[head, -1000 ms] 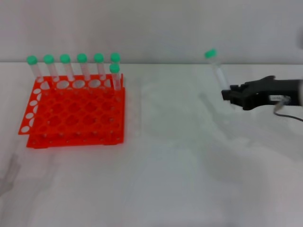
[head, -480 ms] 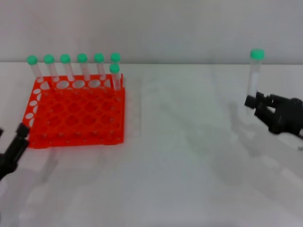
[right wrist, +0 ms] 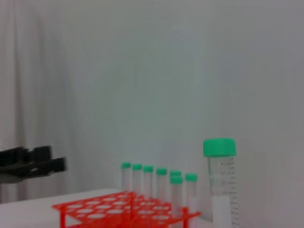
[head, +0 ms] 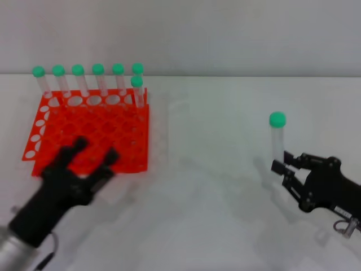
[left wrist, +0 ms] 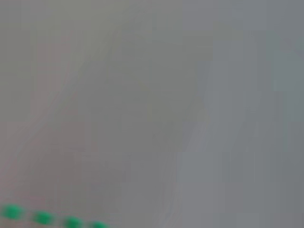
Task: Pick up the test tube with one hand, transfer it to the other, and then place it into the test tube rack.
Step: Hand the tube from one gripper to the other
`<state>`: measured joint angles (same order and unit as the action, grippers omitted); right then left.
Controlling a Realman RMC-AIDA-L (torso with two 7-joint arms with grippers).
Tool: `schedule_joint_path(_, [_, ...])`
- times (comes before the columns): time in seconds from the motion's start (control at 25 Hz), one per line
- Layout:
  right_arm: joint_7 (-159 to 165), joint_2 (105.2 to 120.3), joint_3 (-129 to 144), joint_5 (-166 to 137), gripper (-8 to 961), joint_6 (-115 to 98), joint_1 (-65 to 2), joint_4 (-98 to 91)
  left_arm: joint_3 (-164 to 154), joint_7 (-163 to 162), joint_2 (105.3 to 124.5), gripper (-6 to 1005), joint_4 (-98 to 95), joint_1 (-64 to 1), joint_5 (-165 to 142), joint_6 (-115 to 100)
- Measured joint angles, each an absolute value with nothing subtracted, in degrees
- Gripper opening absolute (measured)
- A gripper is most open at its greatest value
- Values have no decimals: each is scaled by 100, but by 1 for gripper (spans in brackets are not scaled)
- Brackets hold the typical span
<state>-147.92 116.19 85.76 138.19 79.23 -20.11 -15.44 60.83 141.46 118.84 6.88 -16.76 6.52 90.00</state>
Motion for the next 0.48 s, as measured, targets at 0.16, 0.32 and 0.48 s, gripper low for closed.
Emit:
schedule_joint_path(0.16, [-14808, 11619, 8952, 13866, 194, 7905, -2012, -1535, 6083, 14143, 11931, 873, 876, -1945, -45, 8867])
schedule_joint_path(0.32, [-14814, 11620, 9521, 13887, 197, 7830, -2026, -1580, 6074, 14138, 11955, 873, 1343, -2002, -617, 8480])
schedule_joint_path(0.48, [-14821, 11619, 9837, 13893, 200, 7749, -2029, -1640, 5834, 14166, 11967, 872, 1847, -2031, -825, 7873])
